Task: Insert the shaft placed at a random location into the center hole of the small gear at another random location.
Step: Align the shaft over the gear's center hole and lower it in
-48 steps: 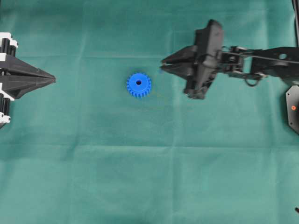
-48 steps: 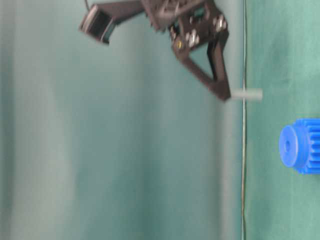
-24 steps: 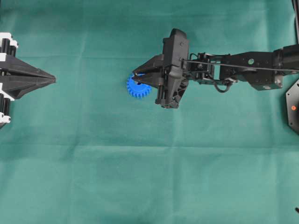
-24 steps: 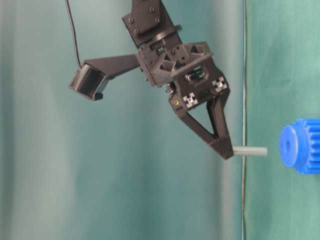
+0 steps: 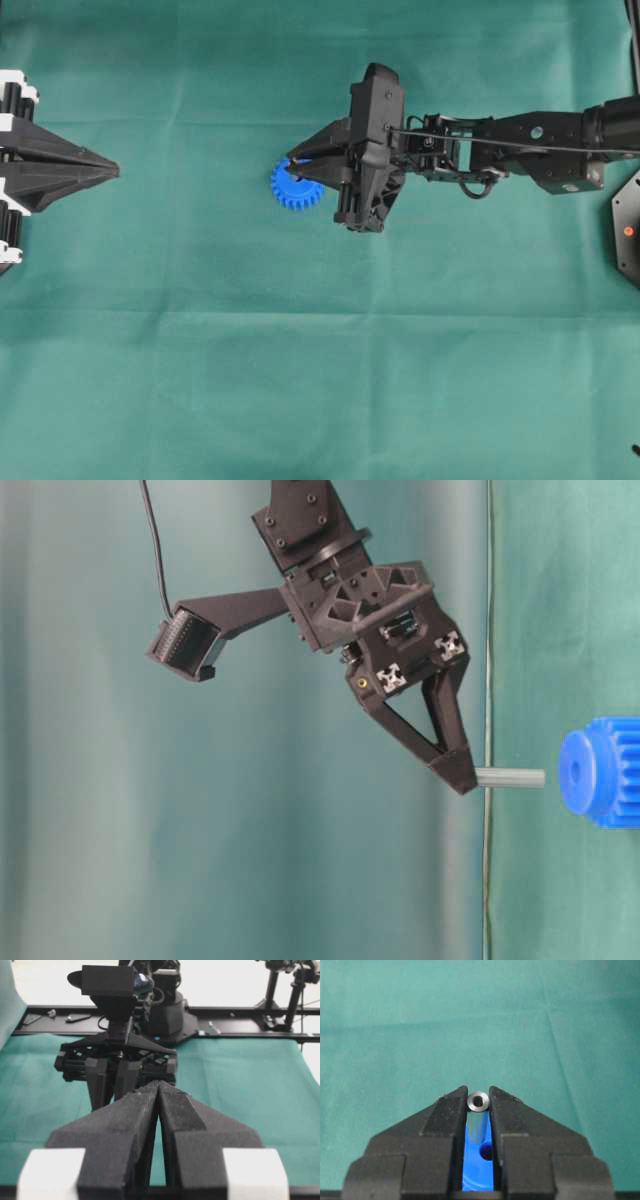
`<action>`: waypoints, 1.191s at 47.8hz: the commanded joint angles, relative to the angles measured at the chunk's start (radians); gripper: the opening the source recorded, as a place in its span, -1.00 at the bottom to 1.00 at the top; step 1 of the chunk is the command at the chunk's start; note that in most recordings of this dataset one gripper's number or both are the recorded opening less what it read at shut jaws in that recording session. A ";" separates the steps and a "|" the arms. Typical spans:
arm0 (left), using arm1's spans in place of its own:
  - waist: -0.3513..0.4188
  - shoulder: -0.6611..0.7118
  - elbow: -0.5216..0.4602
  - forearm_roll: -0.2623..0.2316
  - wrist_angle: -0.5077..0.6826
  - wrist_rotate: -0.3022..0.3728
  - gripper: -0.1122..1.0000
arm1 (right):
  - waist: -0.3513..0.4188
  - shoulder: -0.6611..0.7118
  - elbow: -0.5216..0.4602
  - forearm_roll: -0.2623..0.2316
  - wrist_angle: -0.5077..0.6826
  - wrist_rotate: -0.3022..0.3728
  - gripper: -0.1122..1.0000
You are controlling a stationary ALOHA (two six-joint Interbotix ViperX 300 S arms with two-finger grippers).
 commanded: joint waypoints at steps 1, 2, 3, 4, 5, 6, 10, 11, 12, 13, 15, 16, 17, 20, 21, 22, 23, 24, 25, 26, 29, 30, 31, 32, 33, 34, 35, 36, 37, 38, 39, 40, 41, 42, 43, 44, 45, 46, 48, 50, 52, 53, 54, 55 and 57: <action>0.000 0.008 -0.009 0.003 -0.005 -0.003 -0.79 | -0.003 -0.008 -0.011 0.003 -0.008 0.006 -0.55; 0.002 0.008 -0.011 0.003 -0.006 -0.002 -0.79 | -0.005 -0.005 -0.011 0.003 -0.011 0.006 -0.55; 0.000 0.008 -0.011 0.003 -0.005 -0.003 -0.79 | -0.005 -0.002 -0.011 0.003 -0.012 0.006 -0.55; 0.000 0.008 -0.011 0.003 -0.005 -0.002 -0.79 | -0.006 0.002 -0.011 0.003 -0.015 0.006 -0.55; 0.000 0.008 -0.011 0.003 -0.005 -0.003 -0.79 | -0.006 0.006 -0.011 0.003 -0.018 0.006 -0.55; 0.000 0.008 -0.011 0.003 -0.005 -0.002 -0.79 | -0.008 0.009 -0.011 0.003 -0.021 0.006 -0.55; 0.000 0.008 -0.009 0.003 -0.006 -0.003 -0.79 | -0.009 0.026 -0.011 0.003 -0.034 0.006 -0.55; 0.000 0.008 -0.011 0.003 -0.005 -0.003 -0.79 | -0.009 0.029 -0.012 0.003 -0.035 0.006 -0.55; 0.000 0.008 -0.011 0.003 -0.005 -0.003 -0.79 | -0.009 0.032 -0.012 0.003 -0.038 0.006 -0.55; 0.000 0.008 -0.011 0.003 -0.006 -0.002 -0.79 | -0.011 0.037 -0.012 0.003 -0.041 0.006 -0.55; 0.000 0.008 -0.011 0.003 -0.006 -0.003 -0.79 | -0.011 0.041 -0.011 0.003 -0.044 0.006 -0.55; 0.000 0.008 -0.011 0.003 -0.006 -0.003 -0.79 | -0.011 0.043 -0.011 0.003 -0.046 0.006 -0.55; 0.000 0.008 -0.011 0.003 -0.006 -0.003 -0.79 | -0.009 0.043 -0.011 0.003 -0.048 0.006 -0.55; 0.000 0.008 -0.011 0.003 -0.006 -0.003 -0.79 | -0.011 0.046 -0.011 0.003 -0.048 0.006 -0.55; 0.000 0.008 -0.011 0.005 -0.005 -0.003 -0.79 | -0.011 0.048 -0.009 0.003 -0.048 0.006 -0.55; 0.000 0.008 -0.011 0.003 -0.006 -0.003 -0.79 | -0.011 0.046 -0.009 0.003 -0.048 0.006 -0.55; 0.000 0.008 -0.011 0.003 -0.005 -0.003 -0.79 | -0.011 0.048 -0.009 0.003 -0.048 0.006 -0.55; 0.000 0.008 -0.011 0.003 -0.006 -0.003 -0.79 | -0.011 0.046 -0.009 0.003 -0.049 0.006 -0.55; 0.000 0.008 -0.011 0.003 -0.005 -0.003 -0.79 | -0.011 0.048 -0.008 0.003 -0.048 0.006 -0.55; 0.000 0.008 -0.011 0.003 -0.005 -0.003 -0.79 | -0.011 0.046 -0.008 0.003 -0.048 0.006 -0.55; 0.000 0.008 -0.011 0.003 -0.006 -0.003 -0.79 | -0.011 0.048 -0.005 0.003 -0.048 0.006 -0.55; 0.000 0.008 -0.011 0.003 -0.005 -0.003 -0.79 | -0.011 0.048 -0.005 0.003 -0.048 0.006 -0.55; 0.000 0.008 -0.011 0.003 -0.005 -0.003 -0.79 | -0.012 0.046 -0.005 0.003 -0.048 0.006 -0.55; 0.000 0.008 -0.011 0.003 -0.006 -0.003 -0.79 | -0.011 0.048 -0.005 0.003 -0.048 0.006 -0.55; 0.000 0.008 -0.011 0.005 -0.005 -0.003 -0.79 | -0.011 0.046 -0.003 0.003 -0.048 0.006 -0.55; 0.000 0.008 -0.011 0.003 -0.006 -0.003 -0.79 | -0.012 0.046 -0.003 0.003 -0.049 0.006 -0.55; 0.000 0.008 -0.011 0.003 -0.006 -0.003 -0.79 | -0.011 0.046 -0.003 0.003 -0.048 0.006 -0.55; 0.000 0.008 -0.011 0.003 -0.005 -0.003 -0.79 | -0.011 0.046 -0.005 0.003 -0.048 0.006 -0.55; 0.000 0.008 -0.011 0.003 -0.005 -0.003 -0.79 | -0.012 0.046 -0.005 0.003 -0.049 0.006 -0.55; 0.000 0.008 -0.011 0.003 -0.005 -0.003 -0.79 | -0.012 0.046 -0.003 0.003 -0.049 0.006 -0.55; 0.000 0.008 -0.011 0.003 -0.006 -0.003 -0.79 | -0.014 0.046 -0.003 0.005 -0.049 0.006 -0.55; 0.000 0.008 -0.011 0.003 -0.006 -0.003 -0.79 | -0.014 0.046 -0.005 0.003 -0.049 0.006 -0.55; 0.000 0.008 -0.011 0.003 -0.006 -0.003 -0.79 | -0.014 0.046 -0.003 0.003 -0.049 0.006 -0.55; 0.000 0.008 -0.011 0.003 -0.006 -0.003 -0.79 | -0.014 0.048 -0.003 0.003 -0.048 0.006 -0.55; 0.000 0.008 -0.011 0.003 -0.006 -0.003 -0.79 | -0.015 0.048 -0.003 0.003 -0.049 0.006 -0.55; 0.000 0.008 -0.011 0.003 -0.006 -0.003 -0.79 | -0.015 0.049 -0.003 0.003 -0.049 0.006 -0.55; 0.000 0.008 -0.011 0.003 -0.006 -0.003 -0.79 | -0.015 0.049 -0.003 0.003 -0.048 0.006 -0.55; 0.000 0.008 -0.011 0.003 -0.006 -0.003 -0.79 | -0.017 0.051 -0.003 0.003 -0.049 0.006 -0.55; 0.000 0.008 -0.011 0.003 -0.006 -0.003 -0.79 | -0.017 0.055 -0.003 0.003 -0.049 0.006 -0.55; 0.000 0.008 -0.011 0.003 -0.006 -0.003 -0.79 | -0.017 0.058 -0.003 0.003 -0.049 0.006 -0.55; 0.000 0.008 -0.011 0.003 -0.006 -0.003 -0.79 | -0.017 0.063 -0.003 0.005 -0.049 0.006 -0.55; 0.000 0.008 -0.009 0.003 -0.006 -0.003 -0.79 | -0.017 0.064 -0.005 0.003 -0.049 0.006 -0.55; 0.000 0.008 -0.011 0.003 -0.006 -0.003 -0.79 | -0.017 0.067 -0.005 0.003 -0.049 0.006 -0.55; 0.000 0.008 -0.011 0.003 -0.006 -0.003 -0.79 | -0.017 0.071 -0.005 0.003 -0.048 0.006 -0.55; 0.000 0.008 -0.011 0.003 -0.006 -0.003 -0.79 | -0.017 0.077 -0.008 0.003 -0.049 0.006 -0.55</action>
